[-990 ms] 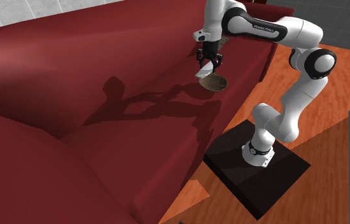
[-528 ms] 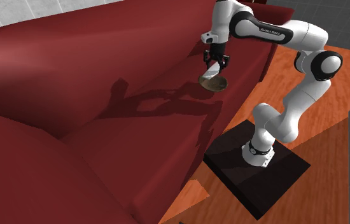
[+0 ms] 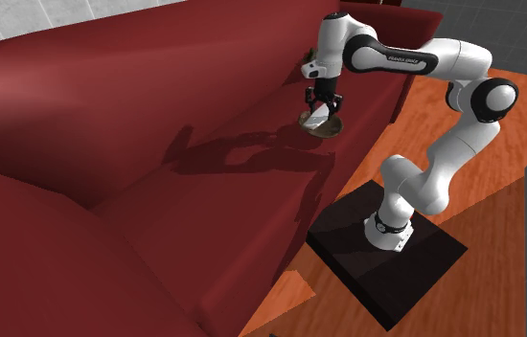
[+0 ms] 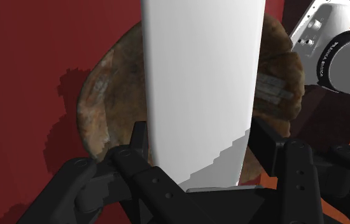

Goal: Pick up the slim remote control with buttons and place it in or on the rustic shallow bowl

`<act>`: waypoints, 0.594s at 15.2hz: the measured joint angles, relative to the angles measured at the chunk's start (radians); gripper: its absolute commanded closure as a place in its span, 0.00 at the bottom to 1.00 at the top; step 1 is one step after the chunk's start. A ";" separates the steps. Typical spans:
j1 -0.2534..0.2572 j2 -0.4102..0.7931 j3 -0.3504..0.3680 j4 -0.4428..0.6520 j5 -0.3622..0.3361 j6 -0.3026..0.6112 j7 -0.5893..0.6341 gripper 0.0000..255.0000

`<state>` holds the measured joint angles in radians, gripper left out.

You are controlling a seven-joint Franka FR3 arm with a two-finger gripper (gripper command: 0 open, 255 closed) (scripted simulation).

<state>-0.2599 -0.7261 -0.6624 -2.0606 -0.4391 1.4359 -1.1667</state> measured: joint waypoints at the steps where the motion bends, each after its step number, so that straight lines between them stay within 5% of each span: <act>1: -0.001 -0.002 -0.006 -0.019 -0.004 0.017 0.003 1.00; 8: -0.004 -0.010 -0.008 -0.038 -0.008 0.033 0.006 1.00; 9: -0.004 -0.009 -0.008 -0.038 -0.008 0.032 0.006 0.00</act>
<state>-0.2634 -0.7354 -0.6703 -2.0982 -0.4473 1.4683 -1.1609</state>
